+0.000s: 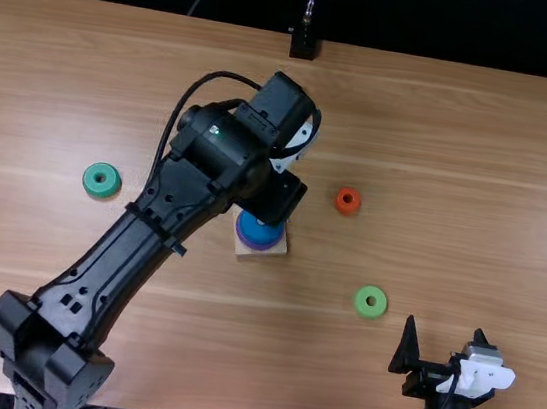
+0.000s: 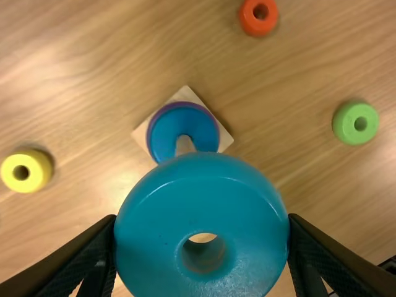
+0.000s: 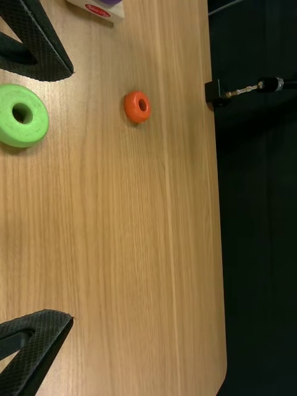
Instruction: Build the Hanoi tower: stack the rings onto the peg from bottom to top in this color order: purple, dark blue, light blue, dark green, light green, yellow, orange.
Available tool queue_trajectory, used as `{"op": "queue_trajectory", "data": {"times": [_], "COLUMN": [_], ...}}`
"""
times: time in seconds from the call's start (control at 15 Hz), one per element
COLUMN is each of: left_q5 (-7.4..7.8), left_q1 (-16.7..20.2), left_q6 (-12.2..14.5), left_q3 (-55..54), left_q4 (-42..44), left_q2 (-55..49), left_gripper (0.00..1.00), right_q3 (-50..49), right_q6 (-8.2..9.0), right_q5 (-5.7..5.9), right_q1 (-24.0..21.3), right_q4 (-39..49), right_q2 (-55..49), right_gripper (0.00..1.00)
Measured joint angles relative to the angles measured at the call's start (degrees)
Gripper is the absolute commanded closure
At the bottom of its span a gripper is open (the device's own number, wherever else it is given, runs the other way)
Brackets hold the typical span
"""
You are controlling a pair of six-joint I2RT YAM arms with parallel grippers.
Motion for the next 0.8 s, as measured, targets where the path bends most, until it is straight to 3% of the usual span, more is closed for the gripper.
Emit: {"op": "queue_trajectory", "data": {"times": [0.8], "left_q5": [0.0], "left_q1": [-0.42], "left_q6": [-0.39], "left_q3": [1.2], "left_q4": [1.01], "left_q2": [2.27], "left_gripper": [1.0], "right_q3": [0.0], "right_q6": [0.0], "right_q5": [0.0], "right_q1": [0.0], "right_q4": [0.0], "right_q2": [0.0], "right_gripper": [0.0]}}
